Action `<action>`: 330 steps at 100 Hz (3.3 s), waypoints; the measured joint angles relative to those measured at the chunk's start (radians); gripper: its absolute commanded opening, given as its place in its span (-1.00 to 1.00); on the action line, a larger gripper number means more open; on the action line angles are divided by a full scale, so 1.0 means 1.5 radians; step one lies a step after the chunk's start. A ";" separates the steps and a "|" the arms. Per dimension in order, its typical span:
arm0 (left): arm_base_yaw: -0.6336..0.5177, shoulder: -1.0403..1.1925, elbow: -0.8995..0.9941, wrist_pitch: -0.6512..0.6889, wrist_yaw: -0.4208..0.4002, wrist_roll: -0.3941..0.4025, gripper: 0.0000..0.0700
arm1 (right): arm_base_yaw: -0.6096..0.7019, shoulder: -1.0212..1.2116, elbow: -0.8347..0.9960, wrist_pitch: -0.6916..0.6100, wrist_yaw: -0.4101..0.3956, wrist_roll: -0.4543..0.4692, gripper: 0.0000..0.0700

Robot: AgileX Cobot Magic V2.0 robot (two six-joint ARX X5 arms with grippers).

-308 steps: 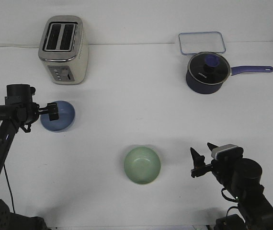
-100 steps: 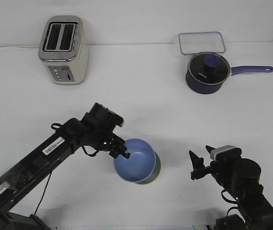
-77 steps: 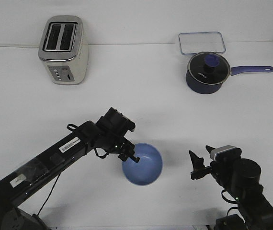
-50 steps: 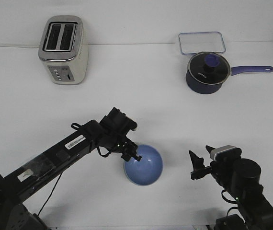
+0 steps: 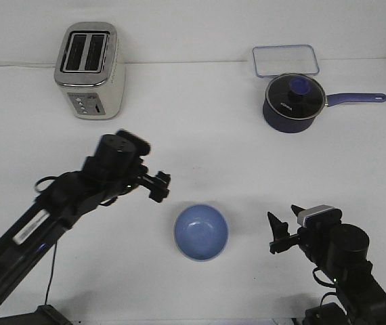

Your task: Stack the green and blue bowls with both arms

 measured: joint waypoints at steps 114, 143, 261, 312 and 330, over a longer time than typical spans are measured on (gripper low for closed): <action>0.270 -0.656 -0.632 0.435 -0.052 0.004 -0.96 | 0.000 -0.196 -0.009 0.086 0.164 -0.047 -1.00; 0.270 -0.656 -0.632 0.435 -0.052 0.003 -0.96 | 0.000 -0.197 -0.009 0.087 0.164 -0.047 -1.00; 0.407 -0.880 -0.938 0.554 0.036 -0.011 -0.96 | 0.000 -0.197 -0.009 0.090 0.164 -0.047 -1.00; 0.407 -0.880 -0.938 0.554 0.036 -0.014 -0.96 | 0.000 -0.197 -0.009 0.091 0.164 -0.049 -1.00; 0.407 -0.880 -0.938 0.554 0.036 -0.014 -0.96 | -0.050 -0.221 -0.043 0.133 0.167 -0.121 -1.00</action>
